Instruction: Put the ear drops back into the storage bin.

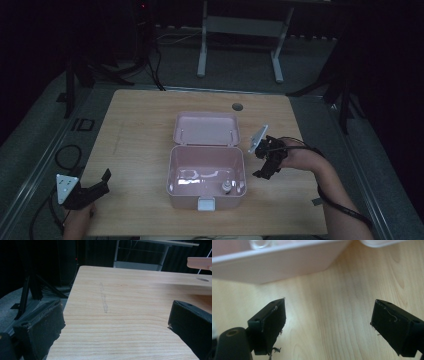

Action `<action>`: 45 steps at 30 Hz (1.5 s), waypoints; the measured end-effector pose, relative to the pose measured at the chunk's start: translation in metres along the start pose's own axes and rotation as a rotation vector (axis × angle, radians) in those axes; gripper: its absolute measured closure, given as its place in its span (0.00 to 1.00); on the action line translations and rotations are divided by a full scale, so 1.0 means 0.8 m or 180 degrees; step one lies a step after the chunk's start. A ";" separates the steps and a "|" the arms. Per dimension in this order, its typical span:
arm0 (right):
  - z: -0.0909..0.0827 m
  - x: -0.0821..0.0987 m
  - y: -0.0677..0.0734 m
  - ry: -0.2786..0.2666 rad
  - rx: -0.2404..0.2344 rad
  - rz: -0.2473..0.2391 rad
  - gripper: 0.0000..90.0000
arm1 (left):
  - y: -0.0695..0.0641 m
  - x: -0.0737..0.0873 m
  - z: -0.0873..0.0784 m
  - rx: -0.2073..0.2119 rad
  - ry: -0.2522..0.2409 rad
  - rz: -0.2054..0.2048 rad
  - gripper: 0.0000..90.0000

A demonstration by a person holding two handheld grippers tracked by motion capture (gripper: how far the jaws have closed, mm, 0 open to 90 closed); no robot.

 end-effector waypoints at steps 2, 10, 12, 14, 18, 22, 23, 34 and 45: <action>0.007 0.004 -0.007 -0.0088 0.0094 0.0123 0.14 | 0.000 0.000 0.000 0.0001 0.0002 -0.0001 0.01; 0.037 0.028 -0.019 -0.0312 0.0202 0.0451 0.15 | 0.000 0.000 0.000 0.0002 0.0000 -0.0002 0.01; 0.045 0.034 -0.020 -0.0292 0.0214 0.0491 0.15 | 0.000 0.000 0.000 0.0002 0.0001 -0.0001 0.01; 0.052 0.040 -0.019 -0.0308 0.0207 0.0559 0.15 | 0.000 0.000 0.000 0.0002 0.0000 -0.0004 0.01; 0.061 0.052 -0.024 -0.0438 0.0291 0.0769 0.15 | 0.000 0.000 0.000 0.0002 0.0005 -0.0002 0.00; 0.072 0.064 -0.029 -0.0583 0.0370 0.1042 0.15 | 0.000 0.000 0.000 0.0003 0.0006 -0.0006 0.01; 0.074 0.067 -0.030 -0.0628 0.0389 0.1116 0.15 | 0.000 0.000 0.000 0.0001 0.0006 -0.0006 0.01; 0.086 0.086 -0.035 -0.1178 0.0677 0.1672 0.15 | 0.001 0.000 0.000 -0.0002 0.0006 -0.0010 0.01; 0.093 0.117 -0.044 -0.1484 0.1004 0.2299 0.15 | 0.001 0.000 0.000 -0.0006 0.0007 -0.0011 0.01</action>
Point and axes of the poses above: each handheld gripper's, and its own axes: z roughly forward along the jaws, x roughly out of its underside, y roughly to its left, the point moved 8 cm from there along z, roughly forward along the jaws, and after that the axes turned 10 degrees about y, right-handed, at the moved point
